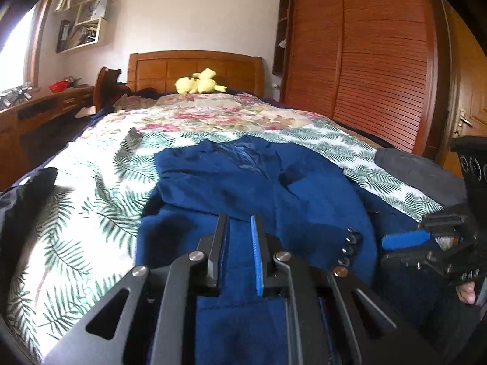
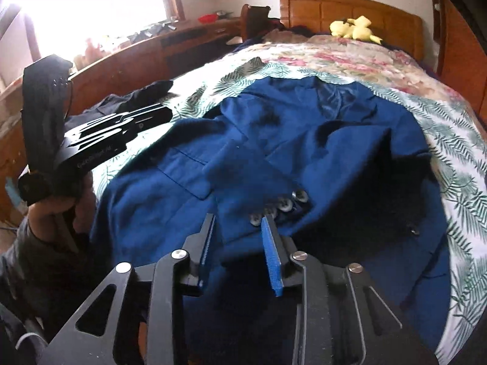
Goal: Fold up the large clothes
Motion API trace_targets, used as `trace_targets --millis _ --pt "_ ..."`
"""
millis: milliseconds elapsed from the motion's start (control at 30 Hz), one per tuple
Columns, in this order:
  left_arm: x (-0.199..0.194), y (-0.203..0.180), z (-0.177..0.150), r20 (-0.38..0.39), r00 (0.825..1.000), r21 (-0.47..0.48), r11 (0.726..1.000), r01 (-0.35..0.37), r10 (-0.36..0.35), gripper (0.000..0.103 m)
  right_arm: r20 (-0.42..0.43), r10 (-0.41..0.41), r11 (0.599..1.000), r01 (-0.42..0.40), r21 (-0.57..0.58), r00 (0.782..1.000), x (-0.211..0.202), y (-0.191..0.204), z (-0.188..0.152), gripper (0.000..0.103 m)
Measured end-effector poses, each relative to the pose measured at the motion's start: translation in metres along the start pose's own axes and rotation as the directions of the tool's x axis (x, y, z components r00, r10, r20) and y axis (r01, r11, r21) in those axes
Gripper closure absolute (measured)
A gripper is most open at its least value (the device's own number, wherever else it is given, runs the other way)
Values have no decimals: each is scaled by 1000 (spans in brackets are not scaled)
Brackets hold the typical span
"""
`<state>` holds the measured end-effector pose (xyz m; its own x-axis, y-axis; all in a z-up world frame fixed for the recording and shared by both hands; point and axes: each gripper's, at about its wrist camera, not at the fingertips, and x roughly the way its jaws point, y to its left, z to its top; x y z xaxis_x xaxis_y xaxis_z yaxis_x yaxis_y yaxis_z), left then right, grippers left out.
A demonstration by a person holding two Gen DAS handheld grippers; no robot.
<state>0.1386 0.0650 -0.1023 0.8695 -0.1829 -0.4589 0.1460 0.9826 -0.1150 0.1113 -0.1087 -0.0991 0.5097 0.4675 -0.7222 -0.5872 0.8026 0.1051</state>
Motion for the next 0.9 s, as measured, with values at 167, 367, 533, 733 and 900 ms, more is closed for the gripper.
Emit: trace_targets --millis 167,367,533,733,900 --pt "13 -16 -8 -52 998 37 999 30 -28 88 34 -50 999 50 -10 998 -9 -16 -3 66" --pt "33 -27 -16 -119 992 53 997 52 -45 82 73 -161 986 163 -22 984 -2 -51 0 64" --pt "44 -28 -17 -151 987 27 997 68 -63 78 94 -174 985 170 41 980 6 -82 1 63" --pt "58 -34 -21 -191 981 50 998 43 -33 75 99 -163 983 153 102 982 12 -97 -12 62" --pt "70 -33 -25 -239 971 44 999 16 -4 74 93 -162 982 152 110 982 14 -98 -20 61"
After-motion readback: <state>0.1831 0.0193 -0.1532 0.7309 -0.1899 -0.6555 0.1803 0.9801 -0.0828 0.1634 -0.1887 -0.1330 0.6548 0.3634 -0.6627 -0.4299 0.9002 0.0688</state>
